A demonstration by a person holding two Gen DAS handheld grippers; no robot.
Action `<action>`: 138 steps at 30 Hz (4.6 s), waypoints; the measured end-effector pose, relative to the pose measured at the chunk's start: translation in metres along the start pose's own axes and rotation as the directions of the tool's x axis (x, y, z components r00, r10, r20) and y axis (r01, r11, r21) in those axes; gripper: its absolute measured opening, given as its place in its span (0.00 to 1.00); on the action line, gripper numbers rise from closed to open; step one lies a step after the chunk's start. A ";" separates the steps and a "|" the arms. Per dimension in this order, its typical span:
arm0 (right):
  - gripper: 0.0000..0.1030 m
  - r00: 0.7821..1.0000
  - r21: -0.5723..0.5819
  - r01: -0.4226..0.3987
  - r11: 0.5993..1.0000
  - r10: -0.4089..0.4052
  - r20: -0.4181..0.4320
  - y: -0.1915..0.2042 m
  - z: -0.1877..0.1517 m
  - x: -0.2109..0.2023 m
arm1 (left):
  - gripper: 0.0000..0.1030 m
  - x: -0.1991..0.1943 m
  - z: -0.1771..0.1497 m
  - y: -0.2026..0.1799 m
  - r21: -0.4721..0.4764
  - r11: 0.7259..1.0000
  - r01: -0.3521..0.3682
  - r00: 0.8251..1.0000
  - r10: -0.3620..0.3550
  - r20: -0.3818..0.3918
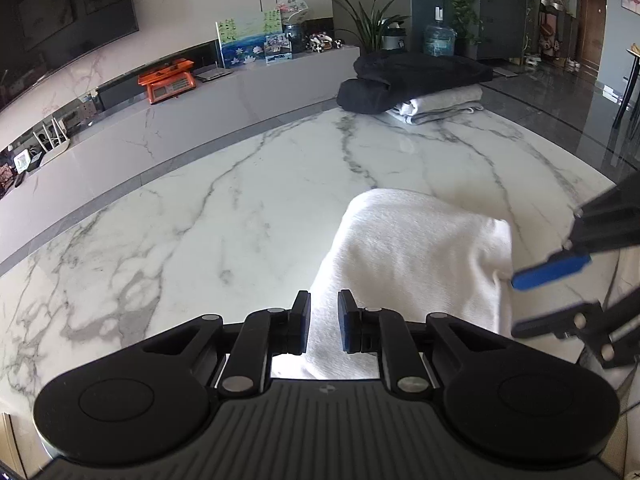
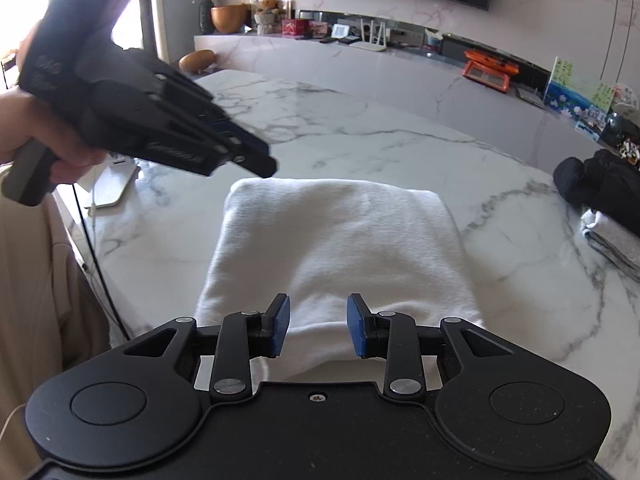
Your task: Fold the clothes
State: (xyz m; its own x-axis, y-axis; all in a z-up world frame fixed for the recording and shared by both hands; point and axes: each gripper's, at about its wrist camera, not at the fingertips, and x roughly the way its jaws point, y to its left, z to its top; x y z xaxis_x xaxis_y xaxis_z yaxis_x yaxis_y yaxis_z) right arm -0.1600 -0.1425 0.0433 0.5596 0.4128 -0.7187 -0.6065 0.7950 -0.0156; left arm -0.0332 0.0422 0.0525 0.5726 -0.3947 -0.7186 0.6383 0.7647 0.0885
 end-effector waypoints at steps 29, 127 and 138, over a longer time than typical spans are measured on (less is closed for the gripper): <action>0.18 0.980 0.113 0.154 0.982 -0.137 -0.146 -0.029 -0.004 0.052 | 0.12 0.024 -0.047 -0.025 -0.013 0.996 0.093 0.973 -0.094 -0.210; 0.58 0.992 0.513 0.027 0.858 0.041 -0.122 -0.129 0.002 0.058 | 0.49 0.035 -0.056 0.041 -0.545 0.837 0.050 0.981 -0.143 -0.129; 0.66 0.994 0.478 0.010 0.879 0.042 -0.099 -0.120 -0.002 0.069 | 0.47 0.044 -0.059 0.029 -0.525 0.849 0.060 0.985 -0.134 -0.105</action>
State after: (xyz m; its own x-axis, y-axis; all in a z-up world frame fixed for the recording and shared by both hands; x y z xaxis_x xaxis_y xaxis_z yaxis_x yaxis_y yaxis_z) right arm -0.0497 -0.2101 -0.0062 0.4748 0.4001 -0.7839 -0.2573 0.9149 0.3111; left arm -0.0192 0.0771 -0.0172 0.4244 -0.4382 -0.7924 0.3064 0.8930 -0.3297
